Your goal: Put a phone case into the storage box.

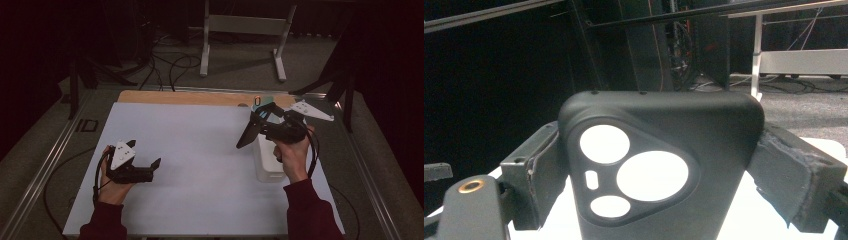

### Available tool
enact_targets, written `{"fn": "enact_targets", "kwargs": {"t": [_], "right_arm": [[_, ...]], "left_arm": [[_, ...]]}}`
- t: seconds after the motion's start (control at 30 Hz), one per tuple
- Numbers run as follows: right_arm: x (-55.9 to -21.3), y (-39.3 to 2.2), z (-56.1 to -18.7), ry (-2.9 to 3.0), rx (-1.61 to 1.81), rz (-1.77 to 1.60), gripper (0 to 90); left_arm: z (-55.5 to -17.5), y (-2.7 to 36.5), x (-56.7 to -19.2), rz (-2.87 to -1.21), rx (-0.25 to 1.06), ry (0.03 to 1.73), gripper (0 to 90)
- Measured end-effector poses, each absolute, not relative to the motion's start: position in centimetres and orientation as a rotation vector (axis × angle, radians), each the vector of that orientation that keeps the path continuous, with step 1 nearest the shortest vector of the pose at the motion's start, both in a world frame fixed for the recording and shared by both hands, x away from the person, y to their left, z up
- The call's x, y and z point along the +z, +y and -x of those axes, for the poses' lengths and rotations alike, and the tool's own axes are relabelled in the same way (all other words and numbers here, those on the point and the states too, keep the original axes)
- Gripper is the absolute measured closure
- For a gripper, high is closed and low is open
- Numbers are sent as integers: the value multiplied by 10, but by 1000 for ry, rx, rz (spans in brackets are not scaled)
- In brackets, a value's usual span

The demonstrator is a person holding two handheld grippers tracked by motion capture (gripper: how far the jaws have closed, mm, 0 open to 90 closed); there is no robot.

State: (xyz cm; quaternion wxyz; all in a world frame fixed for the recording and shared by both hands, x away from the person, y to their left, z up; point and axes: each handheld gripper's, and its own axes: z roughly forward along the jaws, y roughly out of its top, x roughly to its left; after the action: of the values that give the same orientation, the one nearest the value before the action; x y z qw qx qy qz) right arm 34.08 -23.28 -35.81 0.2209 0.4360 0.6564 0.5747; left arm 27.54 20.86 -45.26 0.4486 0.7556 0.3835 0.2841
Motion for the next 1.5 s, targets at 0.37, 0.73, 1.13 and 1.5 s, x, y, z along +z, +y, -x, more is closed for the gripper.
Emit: {"fn": "enact_targets", "kwargs": {"t": [0.37, 0.73, 1.13, 1.5], "right_arm": [[-354, -238, -343, 1801, 1559, -1201, 141], [-351, -240, -347, 1792, 1516, -1198, 142], [-354, -242, -353, 1780, 1486, -1218, 142], [-353, -248, -358, 1747, 1468, -1246, 142]], "left_arm": [[-273, 217, -459, -1873, 712, 965, 3], [-266, 231, -469, -1856, 720, 1005, 1], [-259, 241, -478, -1846, 717, 1037, 0], [-258, 241, -481, -1842, 715, 1048, 0]]}}
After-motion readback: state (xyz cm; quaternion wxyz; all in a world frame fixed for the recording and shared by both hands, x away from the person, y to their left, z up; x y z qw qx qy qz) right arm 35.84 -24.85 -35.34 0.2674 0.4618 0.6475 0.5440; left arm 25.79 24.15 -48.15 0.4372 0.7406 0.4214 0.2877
